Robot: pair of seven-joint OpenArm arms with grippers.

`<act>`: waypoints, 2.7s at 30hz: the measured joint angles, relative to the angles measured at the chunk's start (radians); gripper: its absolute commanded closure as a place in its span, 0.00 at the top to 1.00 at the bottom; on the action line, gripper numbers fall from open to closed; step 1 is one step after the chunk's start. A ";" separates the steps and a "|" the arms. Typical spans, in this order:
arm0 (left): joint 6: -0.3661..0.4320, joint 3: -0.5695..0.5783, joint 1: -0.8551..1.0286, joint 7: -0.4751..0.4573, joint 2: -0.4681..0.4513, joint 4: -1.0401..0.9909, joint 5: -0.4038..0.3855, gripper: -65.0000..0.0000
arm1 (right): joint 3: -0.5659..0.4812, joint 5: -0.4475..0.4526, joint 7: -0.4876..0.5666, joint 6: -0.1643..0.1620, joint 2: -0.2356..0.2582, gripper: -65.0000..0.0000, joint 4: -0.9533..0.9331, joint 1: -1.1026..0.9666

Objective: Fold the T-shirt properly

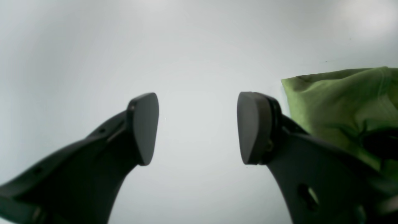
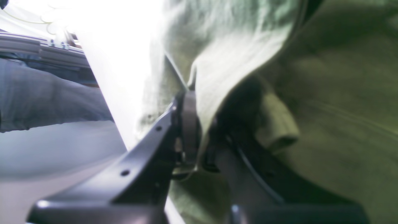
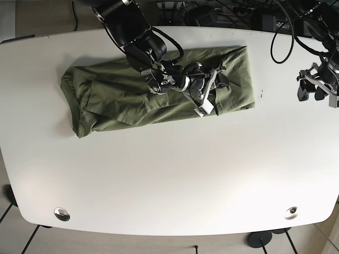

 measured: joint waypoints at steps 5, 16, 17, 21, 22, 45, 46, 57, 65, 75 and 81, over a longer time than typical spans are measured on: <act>0.000 0.001 -0.001 0.000 0.000 0.000 0.000 0.57 | 0.000 0.009 -0.005 -0.081 0.023 0.03 0.150 -0.027; 0.000 0.023 -0.001 0.000 -0.003 0.000 0.090 0.57 | 0.002 0.340 -0.073 -0.239 0.219 0.03 0.420 -0.050; 0.000 0.037 0.000 0.000 -0.003 0.000 0.095 0.57 | 0.000 0.341 -0.073 -0.238 0.228 0.03 0.420 -0.050; 0.000 0.047 -0.002 -0.003 0.003 0.000 0.088 0.57 | 0.002 0.338 -0.071 -0.239 0.282 0.03 0.421 -0.050; 0.000 0.047 -0.001 -0.003 0.003 0.000 0.088 0.57 | 0.004 0.339 -0.070 -0.239 0.293 0.03 0.421 -0.050; 0.000 0.530 -0.085 -0.002 0.104 0.162 0.095 0.57 | 0.283 0.357 0.003 -0.228 0.461 0.80 0.570 -0.201; 0.000 0.547 -0.093 -0.002 0.118 0.162 0.095 0.57 | 0.326 0.355 -0.003 -0.229 0.462 0.80 0.569 -0.208; -0.003 0.815 -0.042 -0.007 0.168 0.163 0.294 0.11 | 0.948 0.357 -0.002 0.054 0.448 0.80 0.433 -0.283; -0.014 0.853 -0.020 -0.265 0.073 -0.090 0.271 0.11 | 1.043 0.338 0.002 0.242 0.557 0.80 0.045 -0.281; -0.022 0.849 -0.131 -0.364 -0.042 -0.255 0.249 0.11 | 1.038 0.203 0.043 0.310 0.492 0.80 0.004 -0.275; -0.022 0.849 -0.130 -0.367 -0.041 -0.255 0.248 0.11 | 0.885 0.113 0.044 0.342 0.367 0.80 0.118 -0.271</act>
